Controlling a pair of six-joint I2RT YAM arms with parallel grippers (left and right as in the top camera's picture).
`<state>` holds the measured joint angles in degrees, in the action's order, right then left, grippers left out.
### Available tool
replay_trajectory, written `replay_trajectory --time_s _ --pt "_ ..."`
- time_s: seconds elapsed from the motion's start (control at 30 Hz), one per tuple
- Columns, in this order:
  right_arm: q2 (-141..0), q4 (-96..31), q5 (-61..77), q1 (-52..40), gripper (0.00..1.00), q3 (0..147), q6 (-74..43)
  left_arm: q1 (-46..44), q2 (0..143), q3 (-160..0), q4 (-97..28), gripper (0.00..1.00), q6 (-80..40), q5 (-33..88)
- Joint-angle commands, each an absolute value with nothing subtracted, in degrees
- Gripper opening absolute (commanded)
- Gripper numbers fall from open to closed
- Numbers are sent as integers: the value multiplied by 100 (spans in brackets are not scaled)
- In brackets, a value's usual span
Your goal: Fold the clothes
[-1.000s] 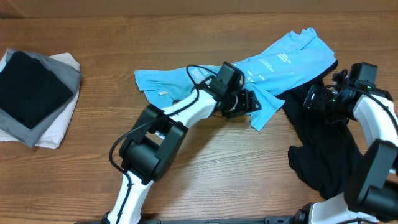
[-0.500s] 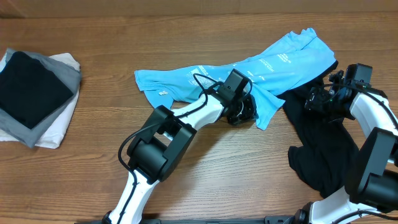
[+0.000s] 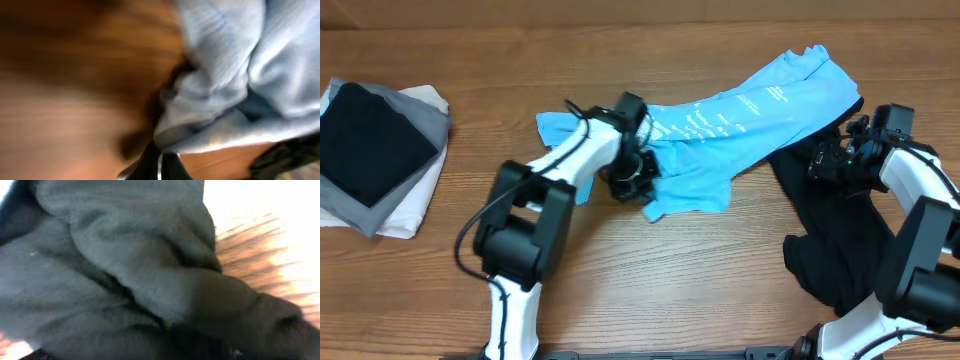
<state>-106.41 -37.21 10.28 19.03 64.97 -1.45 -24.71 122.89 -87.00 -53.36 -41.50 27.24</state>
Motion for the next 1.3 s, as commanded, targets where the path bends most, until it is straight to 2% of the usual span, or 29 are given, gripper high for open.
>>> replay_trajectory --time_s 0.0,0.03,0.1,0.13,0.2,0.27,0.37,0.43,0.5,0.57,0.63,0.77,0.83,0.87,0.9,0.97,1.0,1.1,1.27 --pt "-10969 -3573 1000 1881 65 6565 -143 -2209 11345 -8674 -6062 4 -3214 1632" --pt "-11017 -3548 969 1881 60 6565 -143 -2171 11257 -8674 -6154 4 -3173 1564" --pt "-11209 -3470 346 1883 22 6565 -349 -2027 10967 -8674 -6464 4 -3072 1278" --pt "-11251 -3433 -285 1929 17 6565 -781 -1922 10820 -8674 -6622 4 -3026 1140" --pt "-11253 -3308 -1076 2145 17 6608 -1227 -1761 10696 -8674 -6834 4 -2877 1090" --pt "-11253 -3323 -1302 2405 18 6722 -1350 -1664 10680 -8672 -7013 4 -2773 1052" --pt "-11253 -3594 -1372 3212 25 7135 -2018 -1599 10680 -8615 -7212 4 -2738 854" --pt "-11253 -3771 -1227 3645 25 7389 -2178 -1599 10680 -8525 -7223 4 -2738 858" --pt "-11253 -3898 -790 4053 40 7708 -2191 -1601 10680 -8333 -7175 4 -2742 945" --pt "-11253 -3968 -408 4171 51 7909 -2137 -1605 10680 -8206 -7140 4 -2740 1059" --pt "-11251 -4064 -137 4180 57 8110 -2082 -1610 10680 -8082 -7142 4 -2740 1052" --pt "-11231 -4567 -8 3892 63 8646 -2086 -1535 10672 -7905 -7175 4 -2720 943" --pt "-11229 -4595 701 3627 64 8742 -1712 -1479 10669 -7876 -7183 4 -2698 932" --pt "-11229 -4600 1162 3500 61 8739 -1367 -1459 10669 -7876 -7199 4 -2696 902" --pt "-11240 -4659 1570 3297 54 8737 -884 -1417 10665 -7876 -7277 4 -2700 766" --pt "-11297 -4845 1608 2919 30 8733 -351 -1321 10632 -7865 -7413 4 -2700 521" --pt "-11406 -4928 1597 2630 22 8733 -45 -1243 10586 -7824 -7419 4 -2698 438" --pt "-11824 -5004 1347 2115 14 8724 193 -847 10366 -7625 -7380 4 -2683 403" --pt "-12427 -4906 906 2034 9 8652 148 -89 10036 -7321 -7059 4 -2598 408"
